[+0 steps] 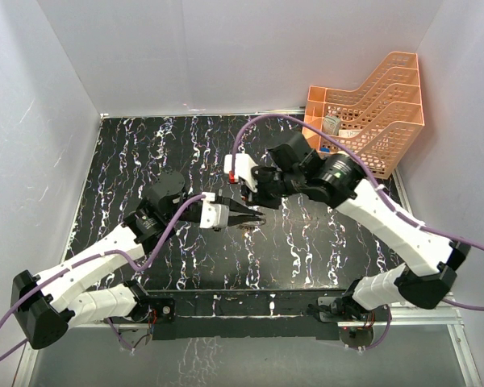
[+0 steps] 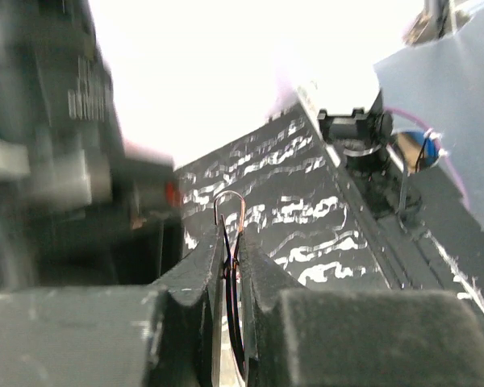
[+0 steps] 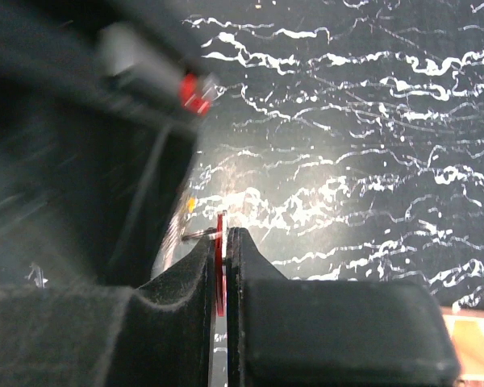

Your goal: Remove the keys from the keyring

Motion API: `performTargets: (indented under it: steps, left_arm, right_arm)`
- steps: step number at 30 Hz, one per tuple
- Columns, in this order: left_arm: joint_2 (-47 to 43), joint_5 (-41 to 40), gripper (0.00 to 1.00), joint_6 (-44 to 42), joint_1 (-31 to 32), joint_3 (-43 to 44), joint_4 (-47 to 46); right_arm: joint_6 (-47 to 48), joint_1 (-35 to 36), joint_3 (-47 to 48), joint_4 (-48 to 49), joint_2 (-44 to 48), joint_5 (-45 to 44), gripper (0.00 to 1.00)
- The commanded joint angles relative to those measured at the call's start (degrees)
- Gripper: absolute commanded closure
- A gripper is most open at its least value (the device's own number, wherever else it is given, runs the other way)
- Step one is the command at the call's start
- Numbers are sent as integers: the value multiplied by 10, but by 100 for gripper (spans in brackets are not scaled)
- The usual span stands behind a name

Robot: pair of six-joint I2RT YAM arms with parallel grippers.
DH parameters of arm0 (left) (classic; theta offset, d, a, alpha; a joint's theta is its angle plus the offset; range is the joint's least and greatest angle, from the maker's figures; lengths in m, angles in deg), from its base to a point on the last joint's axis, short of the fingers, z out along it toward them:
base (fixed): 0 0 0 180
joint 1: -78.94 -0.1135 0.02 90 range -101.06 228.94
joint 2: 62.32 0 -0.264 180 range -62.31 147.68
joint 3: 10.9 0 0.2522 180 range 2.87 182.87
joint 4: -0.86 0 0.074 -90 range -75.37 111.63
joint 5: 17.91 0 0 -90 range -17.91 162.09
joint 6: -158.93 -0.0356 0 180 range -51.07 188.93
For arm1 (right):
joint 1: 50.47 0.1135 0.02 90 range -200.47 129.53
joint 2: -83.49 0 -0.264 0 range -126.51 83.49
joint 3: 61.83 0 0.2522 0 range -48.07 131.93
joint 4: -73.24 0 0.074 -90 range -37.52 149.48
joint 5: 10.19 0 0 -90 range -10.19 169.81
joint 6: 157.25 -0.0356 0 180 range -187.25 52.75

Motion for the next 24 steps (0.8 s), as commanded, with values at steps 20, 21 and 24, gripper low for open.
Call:
performTargets:
  steps: [20,21,24]
  left_arm:
    - [-68,-166,100,7,6,-29,2]
    - [-65,-191,100,9,6,-31,9]
    - [-58,-273,100,32,5,-41,4]
  right_arm:
    - [-127,-22,-171,307,57,-325,100]
    - [-138,-31,-175,310,52,-324,100]
    - [-166,-63,-192,324,38,-309,100]
